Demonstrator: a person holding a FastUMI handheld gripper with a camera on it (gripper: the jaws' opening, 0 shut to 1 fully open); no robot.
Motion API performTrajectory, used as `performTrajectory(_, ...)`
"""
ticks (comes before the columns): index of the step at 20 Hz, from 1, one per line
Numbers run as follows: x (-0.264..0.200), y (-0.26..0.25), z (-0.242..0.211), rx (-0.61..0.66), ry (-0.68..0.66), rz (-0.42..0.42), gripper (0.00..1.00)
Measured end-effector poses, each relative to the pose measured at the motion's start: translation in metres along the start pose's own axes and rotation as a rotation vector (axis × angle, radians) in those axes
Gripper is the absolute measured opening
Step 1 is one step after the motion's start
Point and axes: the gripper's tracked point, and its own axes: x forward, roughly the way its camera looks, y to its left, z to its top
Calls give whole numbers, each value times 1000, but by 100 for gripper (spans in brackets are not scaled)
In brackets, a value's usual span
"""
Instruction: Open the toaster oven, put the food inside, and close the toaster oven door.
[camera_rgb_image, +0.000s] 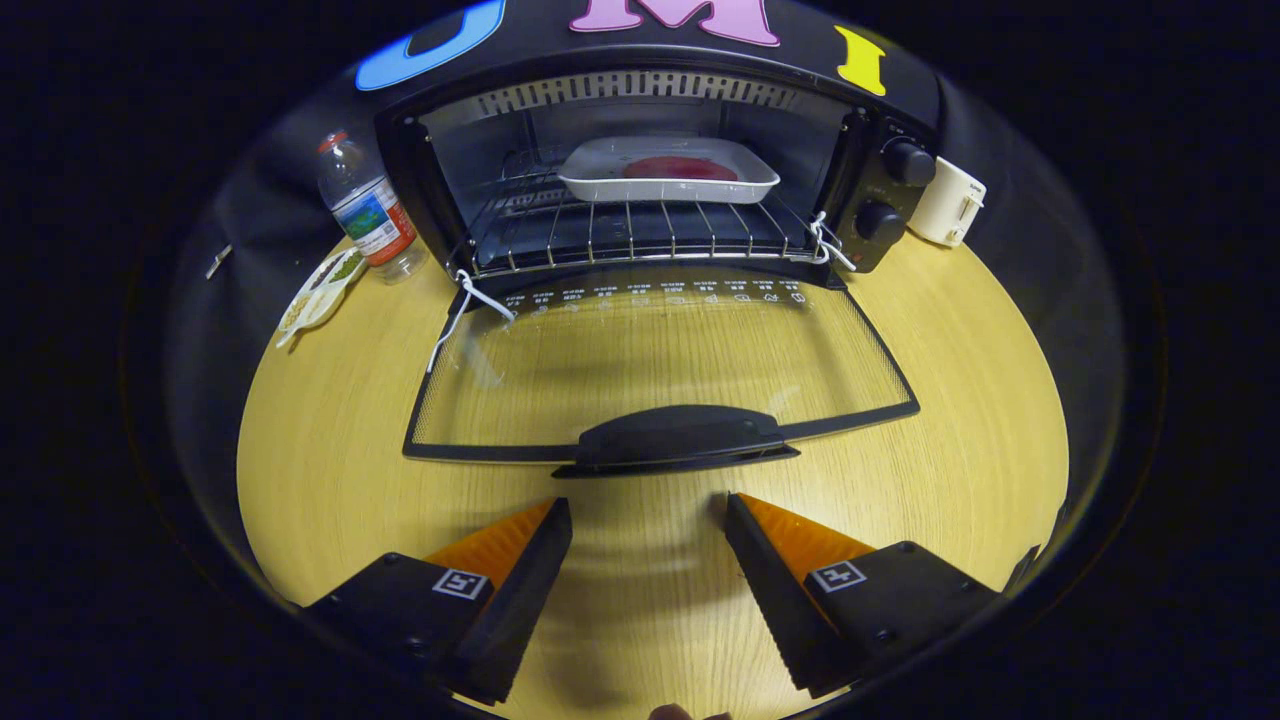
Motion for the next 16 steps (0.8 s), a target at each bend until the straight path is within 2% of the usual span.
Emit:
performTrajectory(6,-6,-1,12,-21,-24,11,100)
performTrajectory(11,-52,3,42,-10,-175,38,100)
performTrajectory(14,-82,7,80,-32,-304,61,100)
performTrajectory(16,-94,9,98,-49,-333,73,100)
